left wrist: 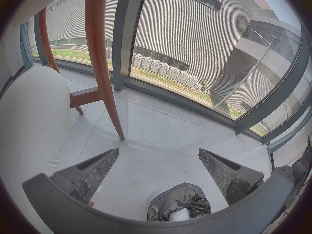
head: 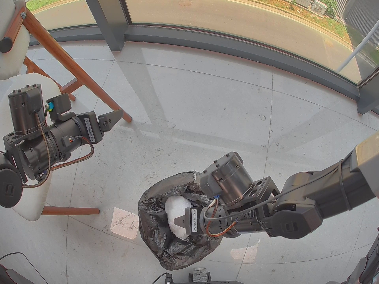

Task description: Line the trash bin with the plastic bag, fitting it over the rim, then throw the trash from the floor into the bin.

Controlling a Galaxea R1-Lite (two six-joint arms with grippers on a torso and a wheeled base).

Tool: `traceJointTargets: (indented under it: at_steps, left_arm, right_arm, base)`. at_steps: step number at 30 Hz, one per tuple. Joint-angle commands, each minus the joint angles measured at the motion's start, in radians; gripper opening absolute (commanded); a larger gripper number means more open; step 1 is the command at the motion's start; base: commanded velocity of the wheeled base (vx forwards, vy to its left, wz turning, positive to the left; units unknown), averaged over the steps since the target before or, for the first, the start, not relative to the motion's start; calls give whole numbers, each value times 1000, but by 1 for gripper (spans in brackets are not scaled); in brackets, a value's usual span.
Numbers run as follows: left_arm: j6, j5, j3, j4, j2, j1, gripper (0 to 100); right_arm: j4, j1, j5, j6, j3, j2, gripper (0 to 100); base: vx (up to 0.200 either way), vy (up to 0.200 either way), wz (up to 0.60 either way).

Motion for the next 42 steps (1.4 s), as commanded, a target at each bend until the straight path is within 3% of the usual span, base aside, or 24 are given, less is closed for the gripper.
traceJointTargets:
  at_steps: [1, 9, 12, 19, 26, 31, 42]
  left_arm:
    - [-1, 0, 3, -1, -5, 0, 100]
    - [-3, 0, 36, -1, -62, 1, 100]
    - [-4, 0, 73, -1, -93, 3, 100]
    - [-8, 0, 190, 1, -200, 49, 100]
    - [-1, 2, 297, 1, -295, 104, 100]
    - [-4, 0, 365, 1, -352, 113, 100]
    - [-3, 2, 544, 1, -508, 176, 100]
  right_arm:
    - [0, -9, -11, 3, 12, -24, 100]
    - [-1, -68, -37, 3, 101, -151, 100]
    - [-1, -127, -49, 0, 139, -209, 100]
    - [-50, -355, -52, -8, 276, -355, 100]
    - [-87, -530, -44, -93, 438, -536, 100]
    - [-147, -656, -37, -109, 542, -653, 100]
    - [-185, -803, -4, -123, 736, -949, 100]
  base:
    - [0, 0, 0]
    - [0, 0, 0]
    - [0, 0, 0]
    - [0, 0, 0]
    - [0, 0, 0]
    - [0, 0, 0]
    - [0, 0, 0]
